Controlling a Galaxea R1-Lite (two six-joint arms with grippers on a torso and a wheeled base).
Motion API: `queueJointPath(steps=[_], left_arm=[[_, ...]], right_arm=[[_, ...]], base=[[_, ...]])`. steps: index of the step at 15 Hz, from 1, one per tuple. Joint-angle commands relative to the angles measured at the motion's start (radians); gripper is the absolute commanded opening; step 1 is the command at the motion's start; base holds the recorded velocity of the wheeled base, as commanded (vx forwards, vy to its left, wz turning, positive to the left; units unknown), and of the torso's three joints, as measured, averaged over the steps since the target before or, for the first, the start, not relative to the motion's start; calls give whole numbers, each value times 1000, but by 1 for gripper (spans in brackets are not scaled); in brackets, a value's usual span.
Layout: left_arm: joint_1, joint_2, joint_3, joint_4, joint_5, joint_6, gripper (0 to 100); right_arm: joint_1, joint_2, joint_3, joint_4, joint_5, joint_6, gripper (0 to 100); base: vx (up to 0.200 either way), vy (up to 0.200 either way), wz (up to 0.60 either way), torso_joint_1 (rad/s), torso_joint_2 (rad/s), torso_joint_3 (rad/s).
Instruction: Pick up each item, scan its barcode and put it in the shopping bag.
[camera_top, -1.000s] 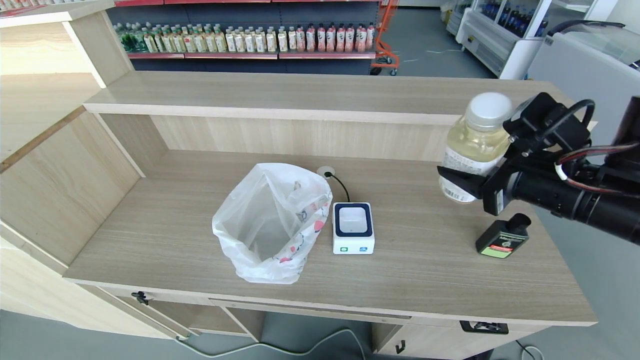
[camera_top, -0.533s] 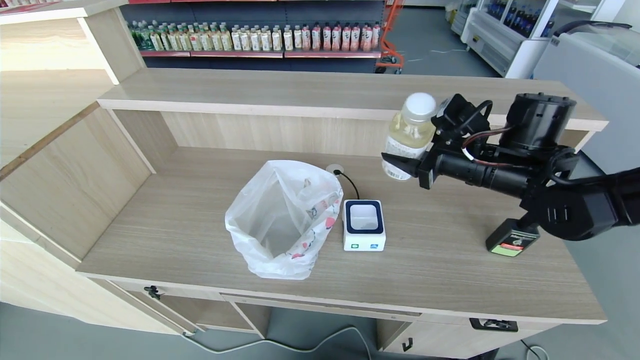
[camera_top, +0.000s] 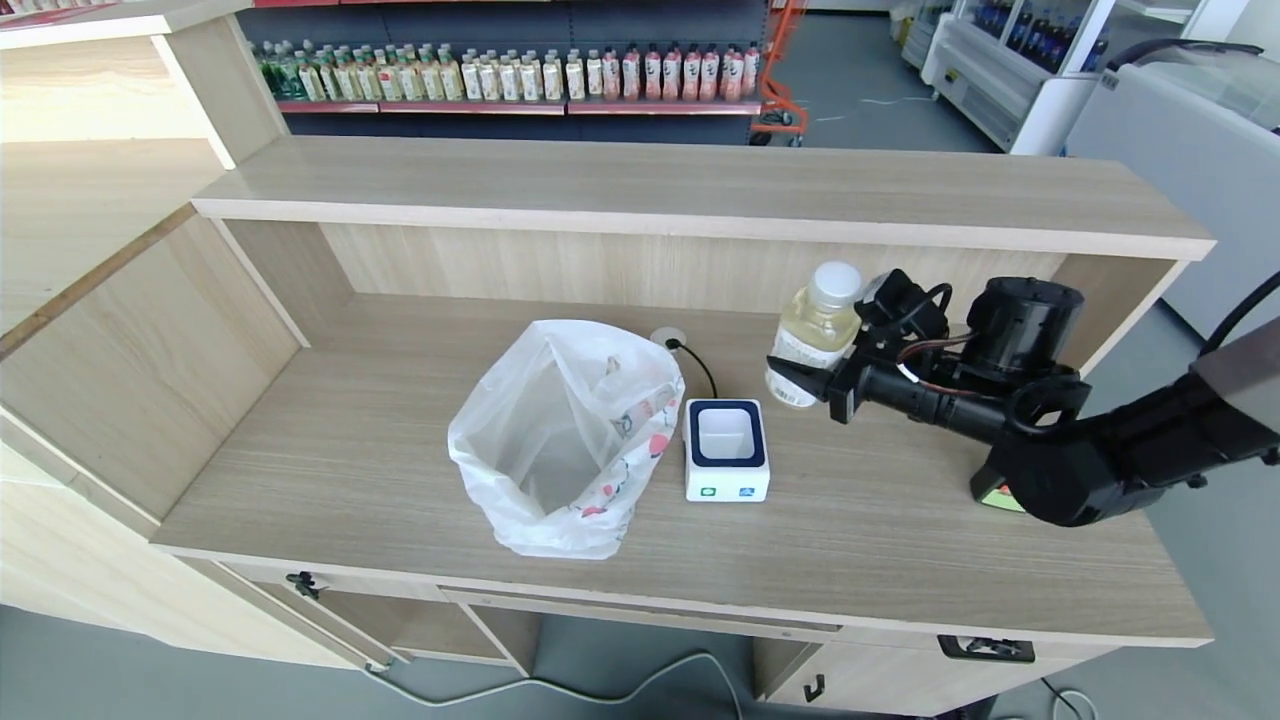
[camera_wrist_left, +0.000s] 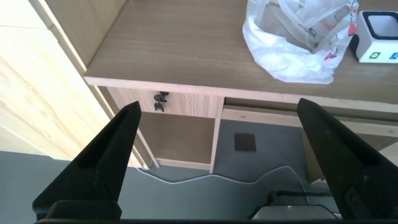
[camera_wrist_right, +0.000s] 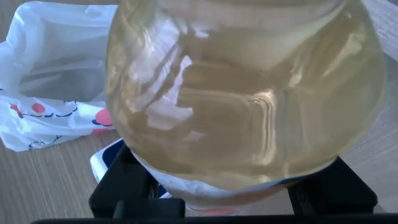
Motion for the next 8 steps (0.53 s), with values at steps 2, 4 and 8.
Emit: queueJointPath(steps=[2,4,8], left_arm=[[0,0,0,0,0,0,100],[0,0,0,0,0,0,100],[0,0,0,0,0,0,100]], right_arm=[[17,59,-30,7,4,6,0],[26,77,-51,27,4,9,0],[31,114,-80,41,6,3,0]], base=[[0,0,0,0,0,0],[0,0,0,0,0,0],[0,0,0,0,0,0]])
